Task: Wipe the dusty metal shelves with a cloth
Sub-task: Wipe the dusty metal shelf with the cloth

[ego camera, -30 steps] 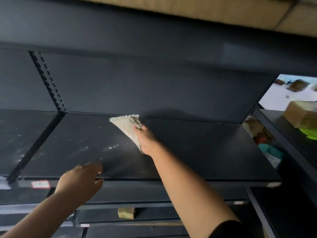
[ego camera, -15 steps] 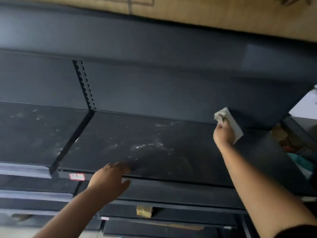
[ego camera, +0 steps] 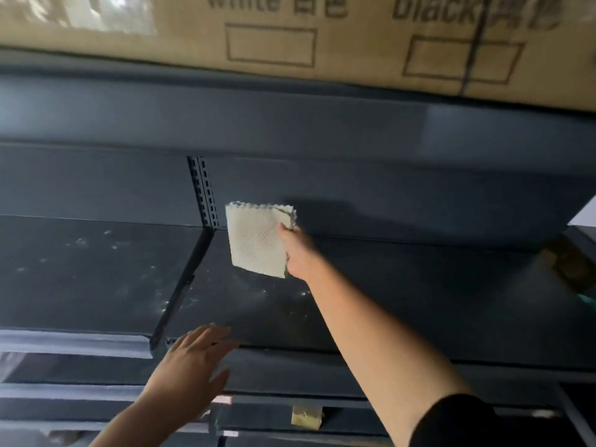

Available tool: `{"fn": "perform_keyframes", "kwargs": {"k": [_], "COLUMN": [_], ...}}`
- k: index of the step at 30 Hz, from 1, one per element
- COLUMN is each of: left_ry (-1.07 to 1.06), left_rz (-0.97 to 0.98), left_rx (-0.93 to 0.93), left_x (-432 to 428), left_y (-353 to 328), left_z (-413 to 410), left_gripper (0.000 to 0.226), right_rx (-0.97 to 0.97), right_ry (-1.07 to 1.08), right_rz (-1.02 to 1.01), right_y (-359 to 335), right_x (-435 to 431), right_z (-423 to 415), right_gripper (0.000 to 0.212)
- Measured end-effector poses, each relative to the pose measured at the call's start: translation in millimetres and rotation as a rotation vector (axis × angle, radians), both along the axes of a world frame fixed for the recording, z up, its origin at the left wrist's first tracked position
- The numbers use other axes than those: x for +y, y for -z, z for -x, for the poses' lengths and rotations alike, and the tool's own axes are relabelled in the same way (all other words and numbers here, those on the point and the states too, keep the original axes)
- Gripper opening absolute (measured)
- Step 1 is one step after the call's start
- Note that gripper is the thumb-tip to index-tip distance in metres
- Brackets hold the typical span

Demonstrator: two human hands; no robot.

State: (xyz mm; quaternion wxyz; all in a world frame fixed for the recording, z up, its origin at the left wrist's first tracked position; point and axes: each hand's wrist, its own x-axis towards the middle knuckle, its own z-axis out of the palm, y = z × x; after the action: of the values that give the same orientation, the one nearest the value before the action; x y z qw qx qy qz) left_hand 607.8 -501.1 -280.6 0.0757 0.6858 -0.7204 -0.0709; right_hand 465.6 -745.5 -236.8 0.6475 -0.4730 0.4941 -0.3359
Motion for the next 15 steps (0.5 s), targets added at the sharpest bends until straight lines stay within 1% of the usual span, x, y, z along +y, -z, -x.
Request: {"fn": "perform_keyframes", "kwargs": {"k": [2,4,6,7,8,9,10,11,12,13,15], "left_ry": [-0.035,-0.051,-0.043,-0.044,-0.047,-0.047,-0.043,-0.041,-0.041,-0.040,-0.033], "left_rz": [-0.012,-0.037,-0.045,-0.054,-0.061,-0.070,-0.073,-0.071,-0.070,-0.066,-0.048], "left_rx": [-0.018,-0.018,0.000,0.016,0.022,0.019,0.020,0.026,0.036,0.047,0.057], "left_x": [1.1,2.4,3.9,4.5,5.3,6.3,7.8,9.4,11.3,12.6,14.3], "left_y": [-3.1,-9.1,-15.0,-16.0,-16.8,-17.3,-17.2,-16.4,-15.7,-15.3,-13.6], "left_z": [-14.4,-24.7,-32.2,-35.8,-39.8,-43.5,-47.9,-52.6,-57.3,-61.6,-68.3], "left_gripper": [0.044,0.045,0.046,0.045,0.044,0.043,0.043,0.043,0.043,0.044,0.044], "right_rx": [-0.065,-0.114,-0.109,-0.048,0.084,0.284,0.515,0.723,0.882,1.001,1.130], "right_ry": [0.095,0.227,0.408,0.508,0.599,0.659,0.676,0.647,0.590,0.533,0.455], "right_rz": [0.009,0.052,0.121,0.192,0.272,0.327,0.351,0.323,0.276,0.250,0.252], "right_y": [-28.2,-41.2,-46.8,-44.5,-40.5,-31.1,-18.0,-3.3,12.4,29.1,51.9], "right_x": [12.6,15.6,23.4,28.2,36.5,45.7,55.4,67.2,78.2,86.6,93.1], "right_z": [25.5,70.2,131.5,163.0,191.1,216.6,240.5,260.0,272.3,277.1,253.8], "right_gripper": [0.017,0.018,0.023,0.023,0.025,0.030,0.038,0.041,0.039,0.037,0.032]}}
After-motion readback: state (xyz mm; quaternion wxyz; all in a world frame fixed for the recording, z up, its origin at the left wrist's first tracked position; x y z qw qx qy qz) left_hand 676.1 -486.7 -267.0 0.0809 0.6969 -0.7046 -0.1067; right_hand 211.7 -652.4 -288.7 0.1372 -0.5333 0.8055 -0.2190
